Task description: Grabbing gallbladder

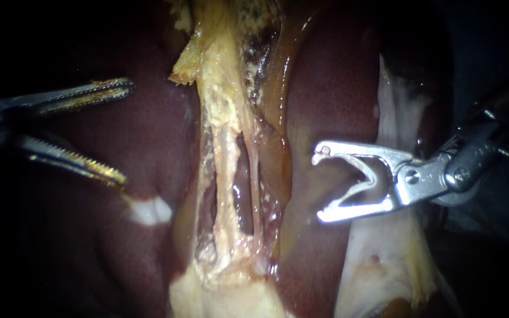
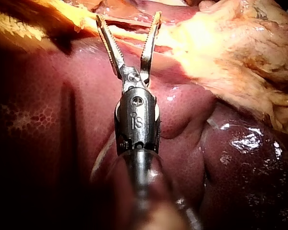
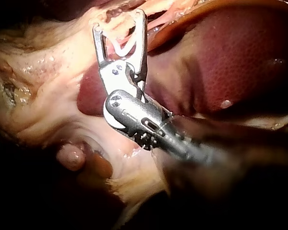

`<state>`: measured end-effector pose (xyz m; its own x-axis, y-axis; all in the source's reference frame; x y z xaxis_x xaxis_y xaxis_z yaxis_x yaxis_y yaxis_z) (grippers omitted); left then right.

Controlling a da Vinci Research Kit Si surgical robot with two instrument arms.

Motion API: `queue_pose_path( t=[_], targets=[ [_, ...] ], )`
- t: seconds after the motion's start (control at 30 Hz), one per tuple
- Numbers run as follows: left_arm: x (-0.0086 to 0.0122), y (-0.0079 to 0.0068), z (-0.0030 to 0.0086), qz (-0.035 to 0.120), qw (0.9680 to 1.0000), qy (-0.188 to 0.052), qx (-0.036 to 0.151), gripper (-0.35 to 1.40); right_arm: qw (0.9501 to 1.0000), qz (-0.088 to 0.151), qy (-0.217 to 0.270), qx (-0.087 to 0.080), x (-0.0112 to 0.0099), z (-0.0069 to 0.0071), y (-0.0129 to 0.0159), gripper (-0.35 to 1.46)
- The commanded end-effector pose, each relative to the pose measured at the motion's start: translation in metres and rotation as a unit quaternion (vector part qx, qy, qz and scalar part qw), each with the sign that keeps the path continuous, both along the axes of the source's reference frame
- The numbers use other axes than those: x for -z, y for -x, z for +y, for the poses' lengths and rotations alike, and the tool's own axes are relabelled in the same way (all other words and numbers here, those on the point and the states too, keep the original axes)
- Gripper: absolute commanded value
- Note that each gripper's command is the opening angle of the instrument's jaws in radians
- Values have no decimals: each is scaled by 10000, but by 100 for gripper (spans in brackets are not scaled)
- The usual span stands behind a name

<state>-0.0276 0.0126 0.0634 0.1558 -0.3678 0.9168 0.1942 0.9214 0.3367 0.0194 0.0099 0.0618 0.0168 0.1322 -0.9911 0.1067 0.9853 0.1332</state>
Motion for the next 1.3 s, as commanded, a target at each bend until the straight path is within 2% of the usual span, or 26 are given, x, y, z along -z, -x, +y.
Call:
queue_pose_path(
  t=[0.03,0.07,0.13,0.2,0.3,0.4,0.47,0.5,0.57,0.67,0.7,0.8,0.93,1.17,1.3],
  targets=[
    [0,0,0,0,10000,-1,1,78,10000,-1,-1,-1,0,0,0,57],
    [0,1,1,5,10000,-30,20,79,10000,-1,-1,-1,0,0,0,57],
    [1,4,4,-64,9985,-514,184,88,10000,-1,-1,-1,0,0,0,57],
    [2,7,9,-65,9968,-702,368,89,10000,1,-1,1,0,0,0,57],
    [1,12,15,-32,9927,-1036,613,91,10000,-4,-59,-1,1,0,0,57],
    [-8,17,25,-10,9847,-1473,934,89,10000,-6,-59,-3,1,0,-1,57],
    [-15,21,30,-22,9798,-1693,1062,88,10000,-5,-59,-3,1,0,-2,57],
    [-22,24,35,-54,9740,-1938,1169,88,10000,-5,-59,-3,1,0,-2,57],
    [-31,27,41,-82,9682,-2154,1271,88,10000,-5,-59,-4,1,0,-2,57],
    [-46,34,50,-112,9618,-2366,1373,88,10000,-6,-59,-4,1,0,-2,57],
    [-50,36,52,-133,9586,-2472,1410,86,10000,-6,-59,-4,1,0,-2,57],
    [-60,41,58,-177,9525,-2648,1495,84,10000,-6,-59,-4,1,0,-2,57],
    [-70,47,61,-164,9489,-2749,1543,79,10000,-8,-58,-6,0,0,-2,57],
    [-85,52,63,-39,9426,-2936,1591,74,10000,-6,-58,-5,0,0,-2,57],
    [-94,56,63,28,9406,-2986,1616,69,10000,-6,-58,-5,0,0,-2,57]
  ],
)
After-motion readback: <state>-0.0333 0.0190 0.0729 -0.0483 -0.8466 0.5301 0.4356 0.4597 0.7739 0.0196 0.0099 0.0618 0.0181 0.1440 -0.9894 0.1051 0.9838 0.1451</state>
